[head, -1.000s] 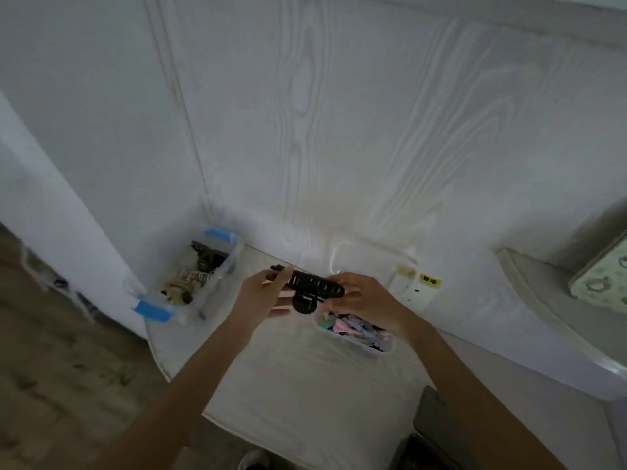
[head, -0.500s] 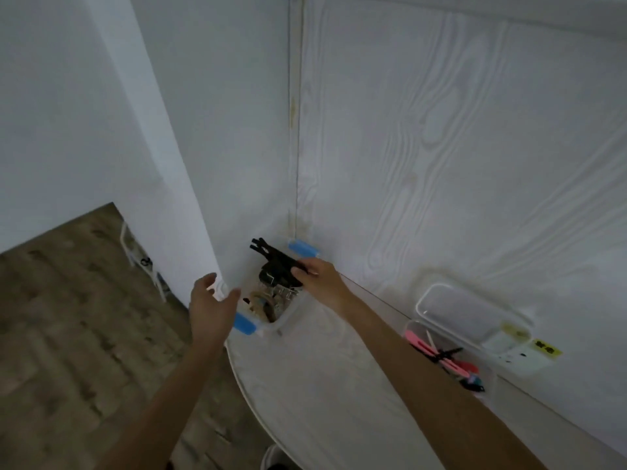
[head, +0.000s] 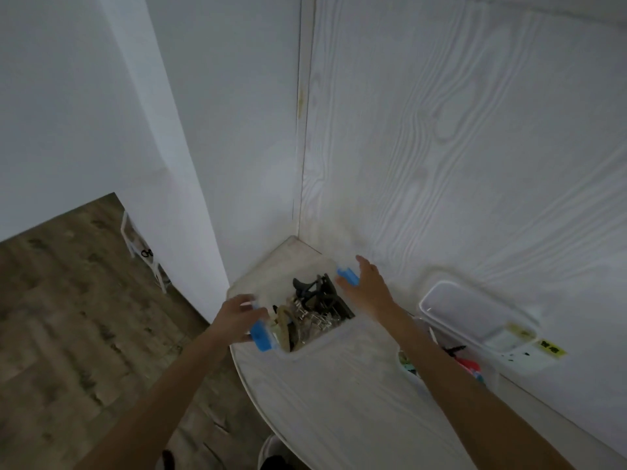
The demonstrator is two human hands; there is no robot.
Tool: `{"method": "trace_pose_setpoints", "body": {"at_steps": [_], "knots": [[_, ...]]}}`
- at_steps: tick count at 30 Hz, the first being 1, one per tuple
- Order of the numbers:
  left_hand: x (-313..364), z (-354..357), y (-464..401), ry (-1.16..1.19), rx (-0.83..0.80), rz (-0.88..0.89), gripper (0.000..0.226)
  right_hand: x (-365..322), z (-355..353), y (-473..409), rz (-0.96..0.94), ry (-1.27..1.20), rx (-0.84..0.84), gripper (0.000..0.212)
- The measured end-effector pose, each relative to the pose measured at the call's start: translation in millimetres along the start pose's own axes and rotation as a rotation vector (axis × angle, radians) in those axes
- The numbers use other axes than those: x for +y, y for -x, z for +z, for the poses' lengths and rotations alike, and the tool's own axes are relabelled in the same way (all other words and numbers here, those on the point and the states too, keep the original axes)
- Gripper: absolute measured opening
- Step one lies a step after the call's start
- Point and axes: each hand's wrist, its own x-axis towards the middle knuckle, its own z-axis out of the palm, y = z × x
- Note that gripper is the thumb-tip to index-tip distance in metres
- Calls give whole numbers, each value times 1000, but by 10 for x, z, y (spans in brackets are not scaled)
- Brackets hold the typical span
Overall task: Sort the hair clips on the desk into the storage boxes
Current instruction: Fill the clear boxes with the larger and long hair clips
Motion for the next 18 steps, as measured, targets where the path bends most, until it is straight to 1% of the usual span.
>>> {"method": "trace_pose_setpoints", "body": {"at_steps": [2,4,6,8,9,11,12,14,15,17,18], "knots": [[-50,101,63,-36,-56,-6,49,110,-83,29,23,87,-51,50],[-72,141,102,-61,-109,-10,49,221,-175,54,12,182,-38,39],[-89,96,114,-107,-215,-29,40,312,-277,66,13,226,-29,36],[-100,23,121,-162,-288,-53,24,371,-365,83,4,227,-81,36],[-108,-13,116,-199,-290,-67,27,386,-393,101,3,230,-137,39],[-163,-57,62,-280,-271,-99,44,437,-399,151,64,217,-258,53],[-213,-55,21,-261,-268,-110,49,473,-386,178,116,200,-289,59],[-325,-20,-60,-116,-228,-125,53,538,-351,216,184,137,-278,62],[-380,8,-79,-57,-177,-138,49,561,-347,233,200,70,-261,61],[-487,63,-118,-48,-68,-168,29,585,-367,250,232,-86,-265,62],[-523,86,-98,-48,-60,-173,23,578,-387,266,248,-150,-271,62]]}}
